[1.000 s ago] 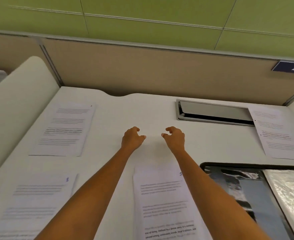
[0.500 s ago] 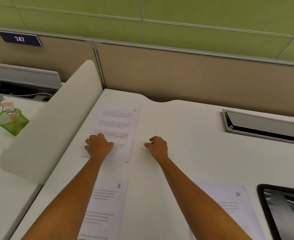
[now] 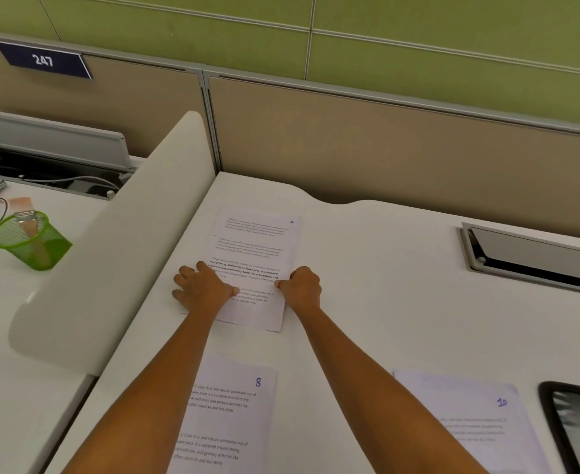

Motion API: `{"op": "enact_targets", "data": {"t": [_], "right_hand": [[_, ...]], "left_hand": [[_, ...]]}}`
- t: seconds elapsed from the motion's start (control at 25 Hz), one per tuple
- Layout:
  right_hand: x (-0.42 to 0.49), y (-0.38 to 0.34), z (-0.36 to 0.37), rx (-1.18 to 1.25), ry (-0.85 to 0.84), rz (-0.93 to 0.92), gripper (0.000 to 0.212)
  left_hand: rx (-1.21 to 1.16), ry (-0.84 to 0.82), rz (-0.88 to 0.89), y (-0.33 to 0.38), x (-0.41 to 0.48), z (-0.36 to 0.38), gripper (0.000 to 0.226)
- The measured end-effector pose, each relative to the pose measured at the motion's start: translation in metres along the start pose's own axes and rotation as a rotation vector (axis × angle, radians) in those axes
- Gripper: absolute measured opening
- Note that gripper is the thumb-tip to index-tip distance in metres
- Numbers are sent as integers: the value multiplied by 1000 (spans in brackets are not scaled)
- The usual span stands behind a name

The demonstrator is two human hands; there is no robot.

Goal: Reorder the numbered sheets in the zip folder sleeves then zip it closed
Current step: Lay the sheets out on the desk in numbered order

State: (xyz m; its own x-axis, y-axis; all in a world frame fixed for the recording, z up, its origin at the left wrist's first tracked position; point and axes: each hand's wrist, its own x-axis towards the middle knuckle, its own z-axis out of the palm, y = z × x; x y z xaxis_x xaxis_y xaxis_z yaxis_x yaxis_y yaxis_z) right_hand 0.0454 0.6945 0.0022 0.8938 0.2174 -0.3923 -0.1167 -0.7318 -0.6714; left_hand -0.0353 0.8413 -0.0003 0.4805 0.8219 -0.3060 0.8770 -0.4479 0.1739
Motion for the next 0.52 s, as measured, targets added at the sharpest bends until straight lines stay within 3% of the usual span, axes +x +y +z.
{"op": "enact_targets", "data": {"t": [0.16, 0.32, 0.52], "right_hand": [[6, 2, 2, 32, 35, 34, 3], [10, 13, -16, 122, 56, 62, 17], [21, 48, -66, 149, 150, 112, 17]], "left_hand": [[-6, -51, -5, 11, 1, -3, 89], [-114, -35, 48, 23, -3, 3, 78], [-139, -50, 175, 62, -20, 17, 63]]}}
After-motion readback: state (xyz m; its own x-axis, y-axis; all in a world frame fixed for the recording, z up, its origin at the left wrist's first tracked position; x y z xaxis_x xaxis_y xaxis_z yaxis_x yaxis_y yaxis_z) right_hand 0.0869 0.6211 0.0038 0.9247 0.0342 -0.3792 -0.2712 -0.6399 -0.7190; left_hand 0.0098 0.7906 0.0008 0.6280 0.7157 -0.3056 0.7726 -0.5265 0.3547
